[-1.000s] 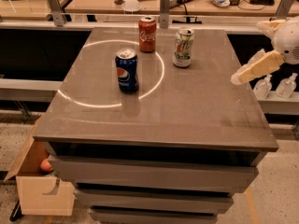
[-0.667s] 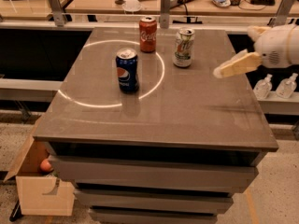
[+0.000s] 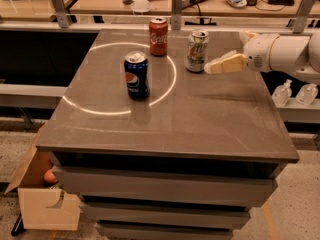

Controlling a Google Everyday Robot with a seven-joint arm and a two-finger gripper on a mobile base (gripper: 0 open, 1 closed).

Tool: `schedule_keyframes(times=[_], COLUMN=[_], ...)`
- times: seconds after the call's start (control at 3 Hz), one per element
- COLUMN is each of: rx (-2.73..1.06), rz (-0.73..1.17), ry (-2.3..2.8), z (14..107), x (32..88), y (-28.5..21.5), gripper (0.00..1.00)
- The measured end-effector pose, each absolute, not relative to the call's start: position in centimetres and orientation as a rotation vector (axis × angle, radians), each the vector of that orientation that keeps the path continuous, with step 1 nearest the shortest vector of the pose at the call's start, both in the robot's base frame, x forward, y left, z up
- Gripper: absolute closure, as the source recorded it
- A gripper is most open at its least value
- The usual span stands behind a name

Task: Knock 7up can over

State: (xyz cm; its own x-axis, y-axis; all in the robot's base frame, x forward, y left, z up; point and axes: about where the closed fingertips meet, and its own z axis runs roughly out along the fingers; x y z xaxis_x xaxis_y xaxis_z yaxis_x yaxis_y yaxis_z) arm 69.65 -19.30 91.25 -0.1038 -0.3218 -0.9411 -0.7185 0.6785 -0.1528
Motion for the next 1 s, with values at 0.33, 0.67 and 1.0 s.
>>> schedule_keyframes(times=[0.33, 0.67, 1.0], rx=[-0.857, -0.866, -0.895], rz=[0.517, 0.581, 0.625], ry=[1.641, 1.619, 1.577], z=[90.0, 89.2, 89.3], x=[72.9, 74.3, 75.3], y=[-15.3, -13.0, -11.0], gripper=[0.00, 0.00, 0.23])
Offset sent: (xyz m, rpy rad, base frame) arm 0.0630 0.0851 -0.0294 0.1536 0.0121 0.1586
